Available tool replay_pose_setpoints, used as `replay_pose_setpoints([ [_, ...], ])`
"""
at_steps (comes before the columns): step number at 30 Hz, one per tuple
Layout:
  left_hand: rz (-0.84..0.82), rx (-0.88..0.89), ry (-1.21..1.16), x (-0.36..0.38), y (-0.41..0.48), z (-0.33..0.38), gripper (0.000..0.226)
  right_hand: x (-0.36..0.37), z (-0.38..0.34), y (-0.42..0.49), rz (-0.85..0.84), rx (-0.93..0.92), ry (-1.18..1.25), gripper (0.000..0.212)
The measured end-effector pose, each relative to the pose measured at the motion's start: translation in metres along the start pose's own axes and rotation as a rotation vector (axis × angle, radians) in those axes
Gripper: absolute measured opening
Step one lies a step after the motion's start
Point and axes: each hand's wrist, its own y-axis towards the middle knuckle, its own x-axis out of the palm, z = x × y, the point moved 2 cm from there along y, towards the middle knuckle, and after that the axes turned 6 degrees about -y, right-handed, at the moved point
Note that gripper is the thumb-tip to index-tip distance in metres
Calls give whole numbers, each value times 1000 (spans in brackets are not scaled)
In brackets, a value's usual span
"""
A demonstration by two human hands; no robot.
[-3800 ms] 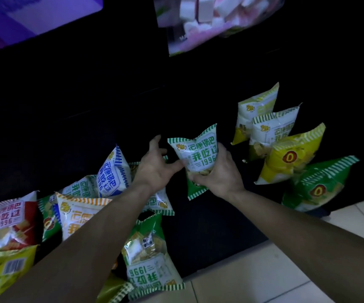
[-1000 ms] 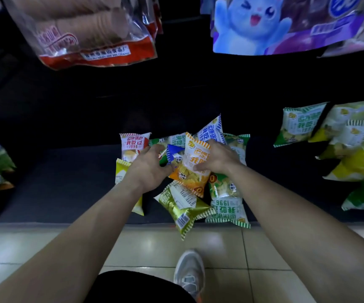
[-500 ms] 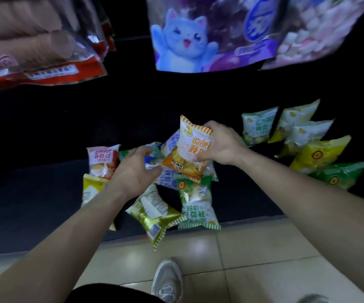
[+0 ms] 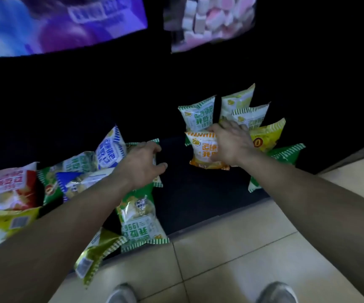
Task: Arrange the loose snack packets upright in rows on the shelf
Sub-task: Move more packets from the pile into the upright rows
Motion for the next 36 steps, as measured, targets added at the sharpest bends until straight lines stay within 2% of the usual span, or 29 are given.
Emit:
replay_pose_setpoints([
  [8,-21,-51,-35,41,57,3,61,27,5,57,29,-121,-34,92],
  [14,-19,7,-96,58,77,17,63,24,9,69,76,-138,-92,91],
  [17,-75,26,-103,62,82,27,65,25,10,67,93,-144,-121,88],
  [19,-102,31,-114,63,86,32,64,25,9,65,90,-123,-112,92],
  [22,-54,59,-178,65,91,36,49,26,7,60,85,-63,-91,108],
  [24,-33,73,-218,68,92,37,44,28,7,53,102,-15,-58,112],
  [27,-60,86,-233,73,94,38,46,26,10,39,136,23,-34,106],
  [31,-77,87,-248,78,95,40,50,20,14,17,82,-32,9,94],
  [36,-79,95,-240,81,94,47,58,24,17,-11,78,-26,113,60],
])
